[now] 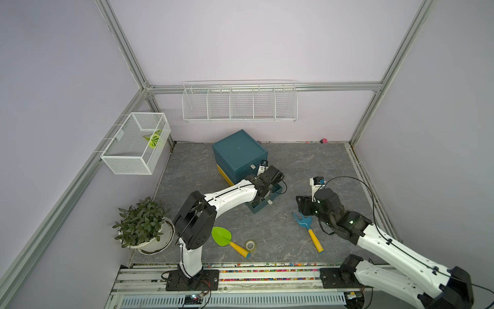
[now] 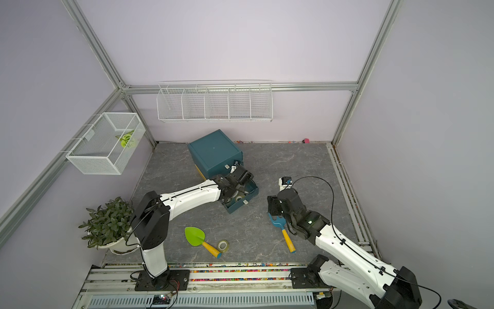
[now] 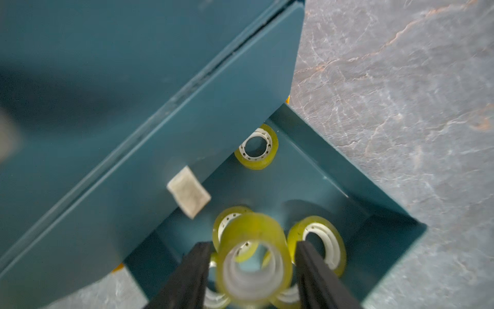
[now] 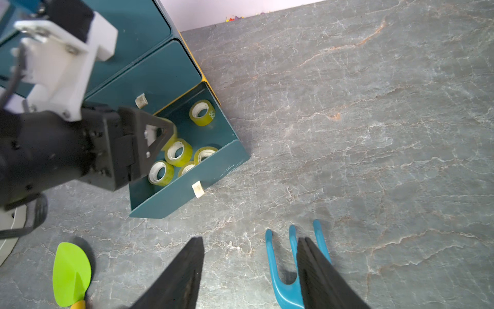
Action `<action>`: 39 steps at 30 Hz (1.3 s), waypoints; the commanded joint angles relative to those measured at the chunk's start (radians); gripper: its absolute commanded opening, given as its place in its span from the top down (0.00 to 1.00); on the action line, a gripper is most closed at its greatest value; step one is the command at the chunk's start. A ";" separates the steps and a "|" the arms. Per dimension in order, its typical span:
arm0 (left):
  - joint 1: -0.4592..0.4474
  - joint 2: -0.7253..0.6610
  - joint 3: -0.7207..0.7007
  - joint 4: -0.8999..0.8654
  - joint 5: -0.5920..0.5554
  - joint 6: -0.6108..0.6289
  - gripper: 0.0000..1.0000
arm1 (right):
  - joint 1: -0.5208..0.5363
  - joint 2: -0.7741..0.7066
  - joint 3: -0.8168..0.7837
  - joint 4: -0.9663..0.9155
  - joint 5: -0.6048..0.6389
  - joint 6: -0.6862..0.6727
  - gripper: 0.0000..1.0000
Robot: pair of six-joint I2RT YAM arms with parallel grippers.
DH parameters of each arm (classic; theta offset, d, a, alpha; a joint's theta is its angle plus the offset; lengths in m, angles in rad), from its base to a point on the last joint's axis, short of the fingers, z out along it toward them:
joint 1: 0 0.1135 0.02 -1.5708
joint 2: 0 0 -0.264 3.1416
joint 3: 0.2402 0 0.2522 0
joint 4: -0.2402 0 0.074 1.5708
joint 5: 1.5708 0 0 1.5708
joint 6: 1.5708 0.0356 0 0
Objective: Place the transparent tape into the drawer according to color
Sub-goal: Place the tape in the drawer, then pick up the tape at the center of the board.
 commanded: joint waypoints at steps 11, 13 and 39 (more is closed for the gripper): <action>-0.014 -0.152 0.003 -0.043 0.070 -0.038 0.07 | 0.000 -0.012 0.000 -0.019 -0.056 0.007 0.39; -0.034 -0.199 -0.011 -0.054 0.057 -0.034 0.03 | 0.000 -0.013 -0.001 -0.024 -0.072 0.003 0.39; -0.044 -0.920 -0.347 -0.209 -0.123 -0.067 0.00 | 0.313 0.383 0.206 -0.150 -0.286 -0.274 0.39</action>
